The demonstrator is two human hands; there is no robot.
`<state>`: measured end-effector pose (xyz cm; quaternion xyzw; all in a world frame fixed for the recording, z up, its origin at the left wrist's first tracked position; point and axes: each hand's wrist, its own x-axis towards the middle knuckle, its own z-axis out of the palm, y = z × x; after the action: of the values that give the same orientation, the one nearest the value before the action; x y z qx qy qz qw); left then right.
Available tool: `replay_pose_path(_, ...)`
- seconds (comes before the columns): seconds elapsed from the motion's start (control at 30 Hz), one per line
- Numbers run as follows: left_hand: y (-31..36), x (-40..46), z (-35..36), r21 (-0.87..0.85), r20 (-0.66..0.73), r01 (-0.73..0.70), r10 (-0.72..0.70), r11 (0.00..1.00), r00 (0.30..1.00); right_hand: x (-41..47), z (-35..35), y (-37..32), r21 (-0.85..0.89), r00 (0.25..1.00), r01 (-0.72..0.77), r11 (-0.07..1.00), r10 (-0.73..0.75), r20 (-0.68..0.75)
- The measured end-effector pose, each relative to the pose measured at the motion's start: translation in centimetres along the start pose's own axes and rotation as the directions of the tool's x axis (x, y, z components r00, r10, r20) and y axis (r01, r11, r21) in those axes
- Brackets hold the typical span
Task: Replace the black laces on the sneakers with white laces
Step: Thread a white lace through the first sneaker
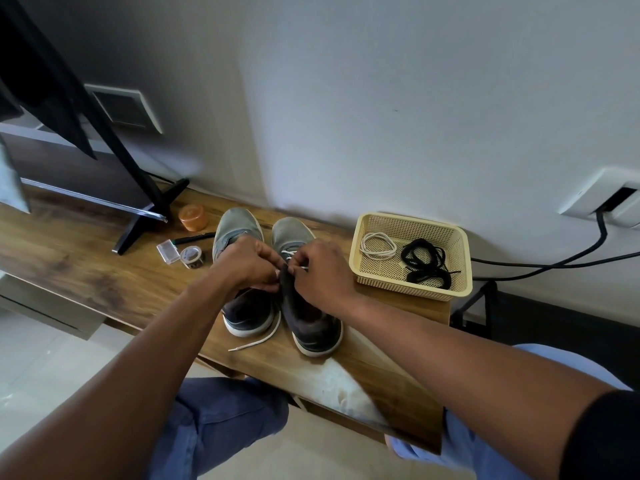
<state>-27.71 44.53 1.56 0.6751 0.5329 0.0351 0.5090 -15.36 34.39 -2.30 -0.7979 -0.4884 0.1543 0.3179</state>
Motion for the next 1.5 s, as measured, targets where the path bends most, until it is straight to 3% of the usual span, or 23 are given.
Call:
replay_pose_path(0.3, 0.0, -0.1, 0.5, 0.004, -0.063, -0.035, 0.036, 0.999, 0.997, 0.2, -0.5, 0.0, 0.008, 0.994, -0.024, 1.000, 0.023, 0.103)
replay_pose_path(0.7, 0.6, -0.1, 0.2, -0.038, 0.022, -0.028, 0.029, 0.999, 0.999, 0.3, -1.3, 0.0, 0.074, 1.000, 0.002, 0.997, -0.004, 0.027)
replay_pose_path(0.93, 0.6, -0.1, 0.1, -0.050, 0.011, -0.042, 0.042, 0.998, 0.999, 0.7, -2.0, -0.1, 0.033, 0.997, 0.071, 0.997, -0.072, 0.038)
replay_pose_path(1.2, 0.1, 0.2, 0.1, -0.012, -0.006, -0.054, 0.054, 0.998, 0.999, 1.0, -1.9, 0.0, 0.003, 0.991, 0.028, 1.000, -0.028, 0.129)
replay_pose_path(1.3, 0.2, 0.2, 0.3, 0.077, -0.059, -0.053, 0.058, 0.996, 0.997, 1.4, -2.0, -0.4, -0.014, 0.984, 0.021, 1.000, -0.018, 0.178)
replay_pose_path(1.4, 0.6, -0.2, 0.5, 0.299, -0.079, -0.100, 0.129, 0.949, 0.988, 1.5, -2.3, -0.7, -0.031, 0.985, -0.017, 0.999, 0.022, 0.173)
replay_pose_path(1.5, 0.8, -0.7, 0.4, 0.345, -0.101, -0.159, 0.205, 0.925, 0.974, 1.2, -2.5, -0.6, -0.120, 0.987, 0.064, 0.991, -0.046, 0.152)
